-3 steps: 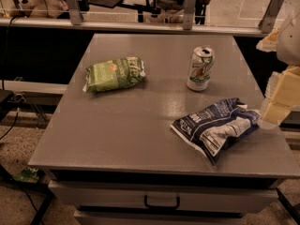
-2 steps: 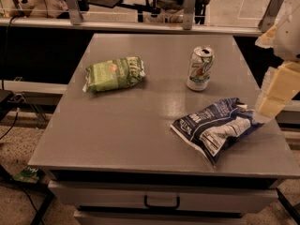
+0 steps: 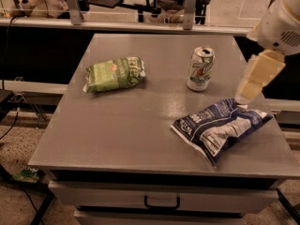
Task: Move 7up can near green jalapeno chip bag
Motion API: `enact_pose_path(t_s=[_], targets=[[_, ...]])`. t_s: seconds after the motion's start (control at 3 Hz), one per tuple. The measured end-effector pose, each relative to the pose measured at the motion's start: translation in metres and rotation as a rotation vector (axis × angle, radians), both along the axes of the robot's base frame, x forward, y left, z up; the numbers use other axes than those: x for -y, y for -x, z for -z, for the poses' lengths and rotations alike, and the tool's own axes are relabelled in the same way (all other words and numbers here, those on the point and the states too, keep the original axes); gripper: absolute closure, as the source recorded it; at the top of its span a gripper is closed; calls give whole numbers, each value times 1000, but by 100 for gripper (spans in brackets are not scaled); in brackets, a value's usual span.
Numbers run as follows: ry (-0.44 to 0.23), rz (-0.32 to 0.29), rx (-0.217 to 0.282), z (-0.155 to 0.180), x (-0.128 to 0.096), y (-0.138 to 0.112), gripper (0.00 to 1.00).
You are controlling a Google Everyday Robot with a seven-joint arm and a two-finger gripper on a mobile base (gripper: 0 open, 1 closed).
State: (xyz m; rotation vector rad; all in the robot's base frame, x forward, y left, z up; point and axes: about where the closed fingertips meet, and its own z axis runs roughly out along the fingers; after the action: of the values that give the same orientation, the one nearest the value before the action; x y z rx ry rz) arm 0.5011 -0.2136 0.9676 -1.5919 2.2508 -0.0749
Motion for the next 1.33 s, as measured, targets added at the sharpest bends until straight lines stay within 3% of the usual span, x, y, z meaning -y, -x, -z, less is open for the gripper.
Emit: enact_pose_path(t_s=[0.67,1.33], targets=[[-137,18,10,22,-18,-76,0],[-234,5,-16,47,-40,-108,0]])
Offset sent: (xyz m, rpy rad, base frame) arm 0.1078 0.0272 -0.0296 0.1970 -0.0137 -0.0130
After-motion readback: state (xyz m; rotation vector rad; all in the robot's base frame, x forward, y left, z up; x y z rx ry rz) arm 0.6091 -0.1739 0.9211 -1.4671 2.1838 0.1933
